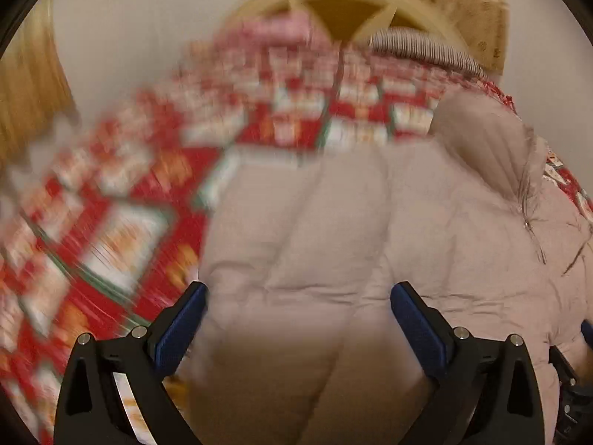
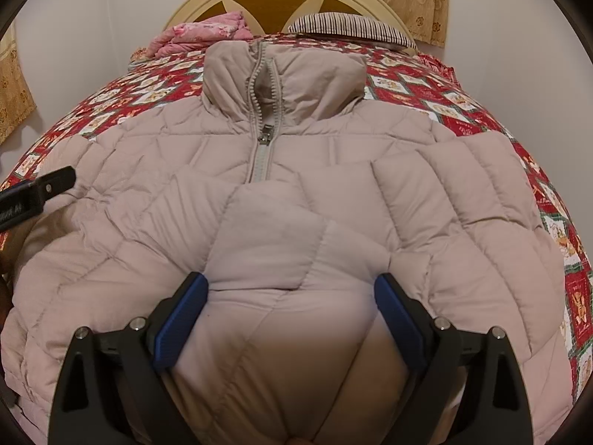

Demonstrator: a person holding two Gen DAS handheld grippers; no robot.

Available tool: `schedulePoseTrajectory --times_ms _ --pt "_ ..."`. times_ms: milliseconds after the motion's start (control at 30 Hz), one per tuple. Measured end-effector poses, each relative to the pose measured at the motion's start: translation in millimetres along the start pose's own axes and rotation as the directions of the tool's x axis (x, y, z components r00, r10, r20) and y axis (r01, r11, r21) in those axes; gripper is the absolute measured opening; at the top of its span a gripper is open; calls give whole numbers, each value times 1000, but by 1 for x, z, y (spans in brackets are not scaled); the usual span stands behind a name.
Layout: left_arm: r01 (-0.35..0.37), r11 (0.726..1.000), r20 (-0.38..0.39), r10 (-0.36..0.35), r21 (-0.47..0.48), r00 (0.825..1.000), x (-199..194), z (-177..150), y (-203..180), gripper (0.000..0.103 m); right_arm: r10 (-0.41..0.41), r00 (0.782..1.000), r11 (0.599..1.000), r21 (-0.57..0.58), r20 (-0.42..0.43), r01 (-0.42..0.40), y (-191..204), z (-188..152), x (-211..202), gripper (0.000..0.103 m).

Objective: Fold large clothes

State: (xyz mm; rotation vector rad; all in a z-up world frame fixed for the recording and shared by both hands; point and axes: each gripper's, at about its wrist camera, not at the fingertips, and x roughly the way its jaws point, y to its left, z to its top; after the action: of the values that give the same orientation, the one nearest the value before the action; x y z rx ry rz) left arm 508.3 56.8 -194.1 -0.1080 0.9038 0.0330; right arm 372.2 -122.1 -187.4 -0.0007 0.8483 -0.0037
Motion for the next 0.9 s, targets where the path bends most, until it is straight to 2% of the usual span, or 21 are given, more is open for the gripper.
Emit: schedulePoseTrajectory --times_ms 67,333,400,500,567,667,767,900 --pt "31 999 -18 -32 -34 999 4 1 6 102 0 1000 1000 0 0 0 0 0 0 93" --pt "-13 1000 -2 13 2 1000 4 -3 -5 102 5 1000 1000 -1 5 -5 0 2 -5 94" --pt "-17 1000 1 17 4 1000 4 -3 -4 102 14 1000 1000 16 1 -14 -4 6 -14 91" --pt "-19 1000 5 19 3 1000 4 -2 -2 102 -3 994 996 87 110 -6 -7 22 -50 91" --pt "-20 1000 6 20 5 1000 3 -3 -1 102 11 991 996 81 137 -22 3 31 -59 92" --pt "-21 1000 7 21 5 1000 3 -3 -1 102 79 993 997 16 85 -81 30 37 -45 92" --pt "-22 1000 10 22 5 1000 2 -3 -1 102 72 997 997 -33 7 -71 44 27 -12 90" --pt "-27 1000 13 27 9 1000 2 -3 -2 102 69 997 997 -40 17 -69 41 15 0 97"
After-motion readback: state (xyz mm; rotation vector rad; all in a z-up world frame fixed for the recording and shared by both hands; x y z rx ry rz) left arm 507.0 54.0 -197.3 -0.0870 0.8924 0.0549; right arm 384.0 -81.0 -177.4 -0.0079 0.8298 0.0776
